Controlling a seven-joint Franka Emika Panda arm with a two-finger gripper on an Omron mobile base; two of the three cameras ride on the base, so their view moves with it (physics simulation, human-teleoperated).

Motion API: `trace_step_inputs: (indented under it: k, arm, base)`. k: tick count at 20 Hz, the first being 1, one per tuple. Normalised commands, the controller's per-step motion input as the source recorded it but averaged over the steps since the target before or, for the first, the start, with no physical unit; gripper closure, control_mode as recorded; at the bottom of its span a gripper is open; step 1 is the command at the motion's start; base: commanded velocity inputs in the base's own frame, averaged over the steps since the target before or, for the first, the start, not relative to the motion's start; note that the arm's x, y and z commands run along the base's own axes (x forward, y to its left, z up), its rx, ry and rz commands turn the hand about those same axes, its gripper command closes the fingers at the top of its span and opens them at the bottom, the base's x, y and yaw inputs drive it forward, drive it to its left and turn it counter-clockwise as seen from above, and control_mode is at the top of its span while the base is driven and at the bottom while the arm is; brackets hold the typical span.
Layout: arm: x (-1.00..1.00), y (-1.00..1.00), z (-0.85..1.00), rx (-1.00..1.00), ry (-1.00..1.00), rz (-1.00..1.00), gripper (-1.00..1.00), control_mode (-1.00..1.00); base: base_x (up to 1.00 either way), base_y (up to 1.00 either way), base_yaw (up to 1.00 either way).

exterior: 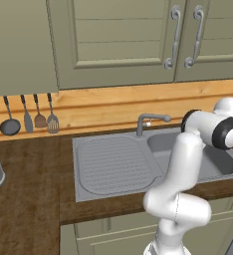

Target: Pick the lime from the sink and place it in the bowl. Then pick the bowl and place it in the microwave. Then close the microwave door and press the start button.

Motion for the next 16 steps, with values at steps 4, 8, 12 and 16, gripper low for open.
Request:
trace_step_inputs:
  k: [4, 8, 12, 16]
  arm:
    - [0.00, -0.21, -0.03, 0.18, -0.04, -0.02, -1.00, -1.00]
    - [0.00, -0.28, -0.05, 0.14, -0.06, -0.09, -1.00, -1.00]
    - [0.00, -0.12, -0.31, 0.08, -0.12, -0.09, -1.00, -1.00]
    - [0.00, 0.00, -0.42, 0.01, -0.14, -0.08, -1.00, -1.00]
  base:
    - [0.00, 0.00, 0.00]
    - [0.00, 0.00, 0.00]
    - [0.00, 0.00, 0.00]
    - [0.00, 0.00, 0.00]
